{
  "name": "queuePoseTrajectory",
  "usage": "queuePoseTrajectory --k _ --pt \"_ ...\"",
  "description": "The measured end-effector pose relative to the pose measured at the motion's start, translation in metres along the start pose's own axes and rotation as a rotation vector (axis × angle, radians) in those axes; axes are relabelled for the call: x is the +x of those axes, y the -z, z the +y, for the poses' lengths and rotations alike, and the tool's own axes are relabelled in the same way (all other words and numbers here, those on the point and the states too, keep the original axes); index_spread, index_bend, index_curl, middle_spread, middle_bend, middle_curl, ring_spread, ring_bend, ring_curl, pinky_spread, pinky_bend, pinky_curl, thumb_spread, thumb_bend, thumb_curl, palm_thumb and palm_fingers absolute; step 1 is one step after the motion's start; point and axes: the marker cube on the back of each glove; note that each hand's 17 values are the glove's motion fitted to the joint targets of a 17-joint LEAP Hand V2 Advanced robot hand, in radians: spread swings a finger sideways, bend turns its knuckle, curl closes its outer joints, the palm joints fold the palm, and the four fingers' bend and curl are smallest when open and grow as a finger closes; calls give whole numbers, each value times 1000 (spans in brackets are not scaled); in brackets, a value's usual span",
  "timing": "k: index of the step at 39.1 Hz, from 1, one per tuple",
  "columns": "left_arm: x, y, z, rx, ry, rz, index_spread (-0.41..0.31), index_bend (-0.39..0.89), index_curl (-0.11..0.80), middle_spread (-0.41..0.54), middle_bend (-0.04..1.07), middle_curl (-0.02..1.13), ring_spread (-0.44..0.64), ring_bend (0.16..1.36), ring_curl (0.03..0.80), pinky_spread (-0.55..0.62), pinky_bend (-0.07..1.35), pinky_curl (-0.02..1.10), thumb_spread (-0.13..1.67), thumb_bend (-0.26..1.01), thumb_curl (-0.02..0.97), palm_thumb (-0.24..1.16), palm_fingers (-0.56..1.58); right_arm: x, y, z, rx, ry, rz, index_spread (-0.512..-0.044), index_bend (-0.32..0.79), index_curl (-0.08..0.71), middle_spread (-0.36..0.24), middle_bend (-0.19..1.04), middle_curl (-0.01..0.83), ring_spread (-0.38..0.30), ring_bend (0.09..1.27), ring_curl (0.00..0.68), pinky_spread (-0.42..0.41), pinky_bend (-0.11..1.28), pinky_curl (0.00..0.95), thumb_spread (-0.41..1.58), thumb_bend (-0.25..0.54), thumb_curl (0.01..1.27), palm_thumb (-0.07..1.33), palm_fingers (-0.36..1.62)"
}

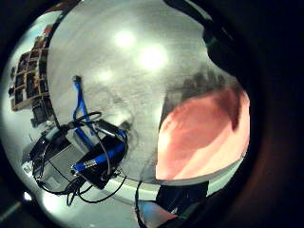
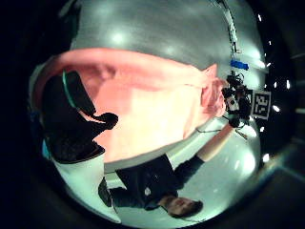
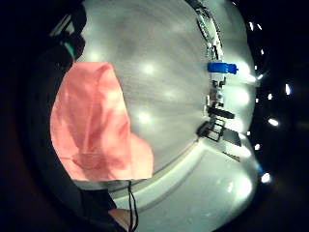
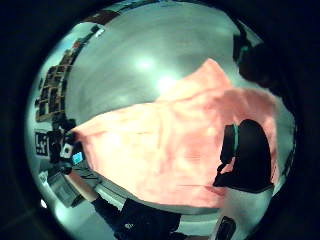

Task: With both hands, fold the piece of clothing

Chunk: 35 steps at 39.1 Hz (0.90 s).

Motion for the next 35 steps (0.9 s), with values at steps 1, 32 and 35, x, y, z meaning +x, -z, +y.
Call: queuePoseTrajectory --k 1,32,35 --pt "5 -3 -5 -5 -10 -8 -249 177 638 -225 301 602 -229 403 478 -172 176 448 1482 37 586 578 795 10 -4 -2 5 -10 -8 -269 116 462 -204 269 504 -239 462 451 -284 456 395 580 3 702 1008 883" --pt "12 -116 42 14 -104 -63 -78 136 464 142 80 323 275 495 416 306 304 413 1379 -38 372 234 131 127 -107 84 -399 -248 -120 -242 -32 162 -35 189 398 -77 613 435 -29 777 422 1228 -7 485 588 636" --pt "10 -121 40 8 -92 -46 -73 164 456 150 109 305 317 497 403 339 307 404 1375 -37 347 186 97 123 -106 80 -356 -241 -126 -232 -59 116 -76 240 414 -147 703 441 -171 837 416 1200 28 505 688 895"
